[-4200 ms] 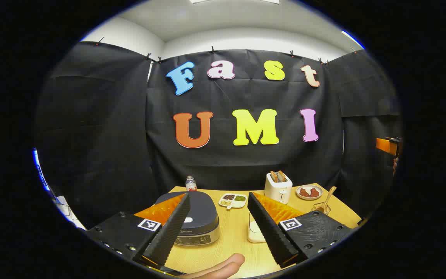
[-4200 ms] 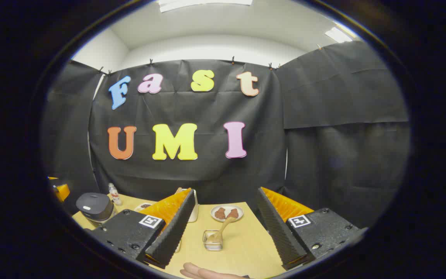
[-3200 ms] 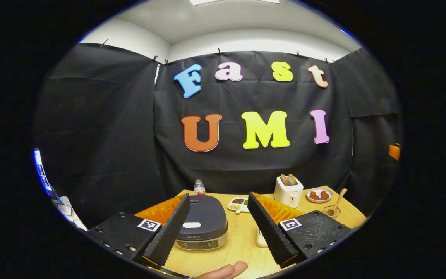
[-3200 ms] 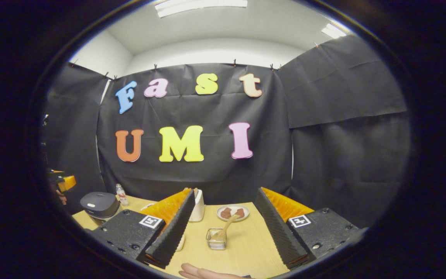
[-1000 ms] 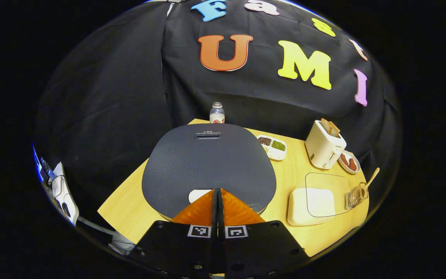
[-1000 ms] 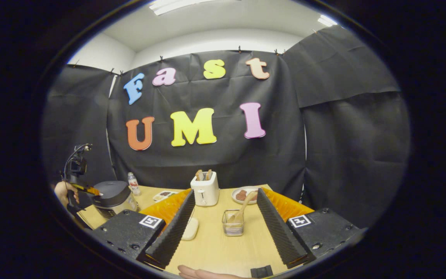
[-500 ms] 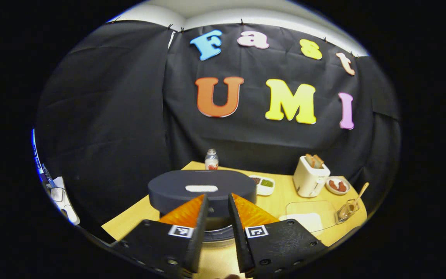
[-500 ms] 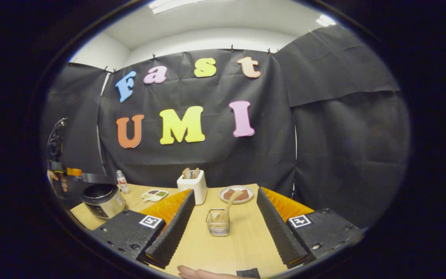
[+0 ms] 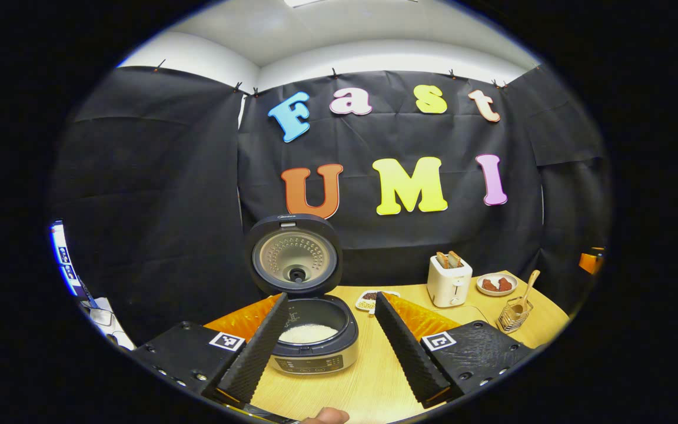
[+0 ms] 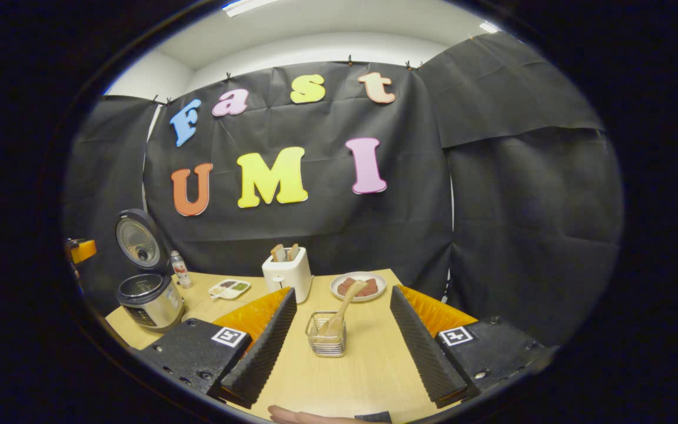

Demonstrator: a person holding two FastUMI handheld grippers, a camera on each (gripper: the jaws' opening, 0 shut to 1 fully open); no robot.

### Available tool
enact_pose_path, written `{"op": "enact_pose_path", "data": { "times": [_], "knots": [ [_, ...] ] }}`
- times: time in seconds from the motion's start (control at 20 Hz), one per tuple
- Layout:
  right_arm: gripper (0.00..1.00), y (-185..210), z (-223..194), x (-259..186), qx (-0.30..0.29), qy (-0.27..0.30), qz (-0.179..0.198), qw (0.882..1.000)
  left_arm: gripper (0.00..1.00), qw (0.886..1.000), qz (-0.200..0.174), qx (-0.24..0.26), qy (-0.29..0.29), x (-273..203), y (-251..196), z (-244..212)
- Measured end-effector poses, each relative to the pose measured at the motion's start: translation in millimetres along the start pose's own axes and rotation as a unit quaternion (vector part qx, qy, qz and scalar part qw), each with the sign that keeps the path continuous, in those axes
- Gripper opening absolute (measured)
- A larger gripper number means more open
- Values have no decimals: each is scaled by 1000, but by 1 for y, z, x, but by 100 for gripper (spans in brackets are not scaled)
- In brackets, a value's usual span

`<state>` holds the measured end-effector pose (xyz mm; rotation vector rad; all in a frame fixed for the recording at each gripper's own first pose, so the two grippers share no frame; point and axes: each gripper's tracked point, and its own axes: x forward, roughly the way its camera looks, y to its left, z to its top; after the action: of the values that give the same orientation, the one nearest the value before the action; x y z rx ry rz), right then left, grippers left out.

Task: Close the left gripper, press the button to open the rice cooker; take a wooden spoon from the chopstick holder with the right hand, scoop a spoonful of rice and pour it into the rice cooker, then put the wooden spoon back into the chopstick holder.

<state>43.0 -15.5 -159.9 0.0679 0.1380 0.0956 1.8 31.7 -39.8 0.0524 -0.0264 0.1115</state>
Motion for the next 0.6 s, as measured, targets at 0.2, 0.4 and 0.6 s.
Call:
{"op": "enact_pose_path", "data": {
  "times": [0.2, 0.4, 0.6],
  "knots": [
    [100, -6, -23, 42, 16, 28, 2, 999, 96, 1000, -24, 1, -4, -37, -24, -7],
    [100, -15, -41, 84, 26, 36, -1, 999, 96, 999, -45, 4, 5, -71, -39, -24],
    [99, -17, -67, 123, 32, 60, 3, 998, 100, 999, -50, -6, 5, -93, -44, -36]
  ]
}}
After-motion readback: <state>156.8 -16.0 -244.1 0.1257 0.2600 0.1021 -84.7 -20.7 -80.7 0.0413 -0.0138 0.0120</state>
